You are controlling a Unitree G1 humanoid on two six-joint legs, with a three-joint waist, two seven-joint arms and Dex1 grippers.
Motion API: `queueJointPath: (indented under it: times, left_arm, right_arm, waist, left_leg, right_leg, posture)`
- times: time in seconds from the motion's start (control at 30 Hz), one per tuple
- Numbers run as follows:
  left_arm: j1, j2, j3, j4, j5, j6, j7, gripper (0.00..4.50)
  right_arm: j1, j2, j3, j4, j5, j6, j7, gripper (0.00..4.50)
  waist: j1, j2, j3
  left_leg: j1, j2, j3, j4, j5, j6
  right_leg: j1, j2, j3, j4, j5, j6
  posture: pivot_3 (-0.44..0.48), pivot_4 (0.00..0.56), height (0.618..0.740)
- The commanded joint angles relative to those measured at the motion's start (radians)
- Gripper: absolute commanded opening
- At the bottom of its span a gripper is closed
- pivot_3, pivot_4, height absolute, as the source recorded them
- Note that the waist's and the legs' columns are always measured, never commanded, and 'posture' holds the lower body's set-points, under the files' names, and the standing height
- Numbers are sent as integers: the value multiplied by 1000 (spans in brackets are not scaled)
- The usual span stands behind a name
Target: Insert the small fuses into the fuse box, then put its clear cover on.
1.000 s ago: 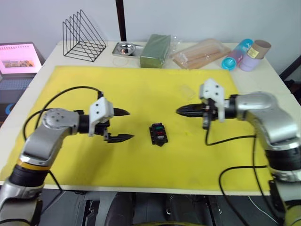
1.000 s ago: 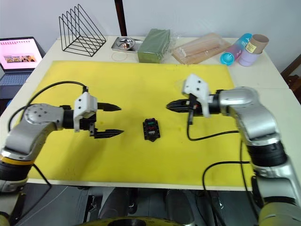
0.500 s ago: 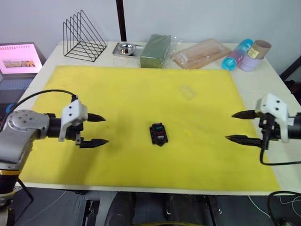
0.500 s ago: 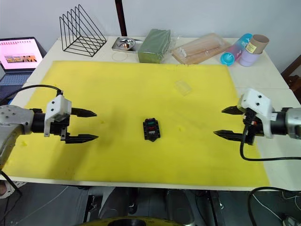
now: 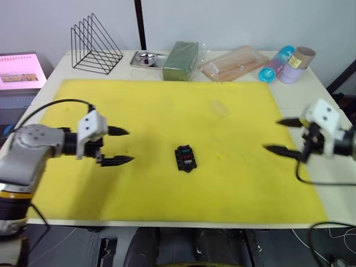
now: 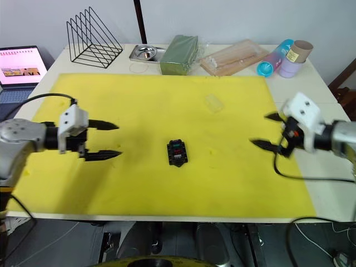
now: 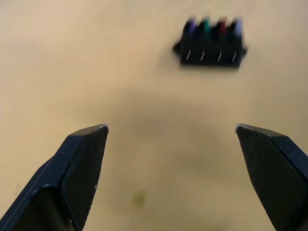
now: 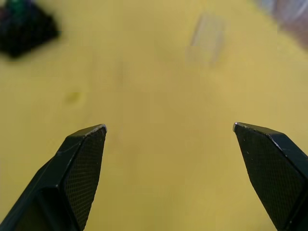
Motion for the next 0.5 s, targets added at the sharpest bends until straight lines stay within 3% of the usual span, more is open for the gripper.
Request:
queueJointPath:
  times: [0.03,0.3,0.5]
  left_arm:
    - [20,-25,-19,-86,-13,9,30,4500]
    - [57,-74,-54,-128,11,-3,99,4500]
    - [82,-109,-68,-152,28,-10,151,4500]
  right_arm:
    - [-185,91,117,138,-53,63,-111,4482]
    - [-578,315,306,687,-192,-34,-163,4482]
    - [-775,429,334,1104,-272,-183,-160,4482]
  waist:
    - [0,1,0]
    - [9,1,1]
    - [10,1,1]
  left_leg:
    - [-1,1,0,0,0,0]
    - [-8,-1,2,-1,0,0]
    - [-9,-3,2,-1,0,0]
  right_leg:
    - [-1,0,1,0,0,0]
    - [-9,0,0,2,0,0]
    - [-9,-2,0,2,1,0]
  posture:
    - [0,150,740]
    - [0,150,740]
    - [0,150,740]
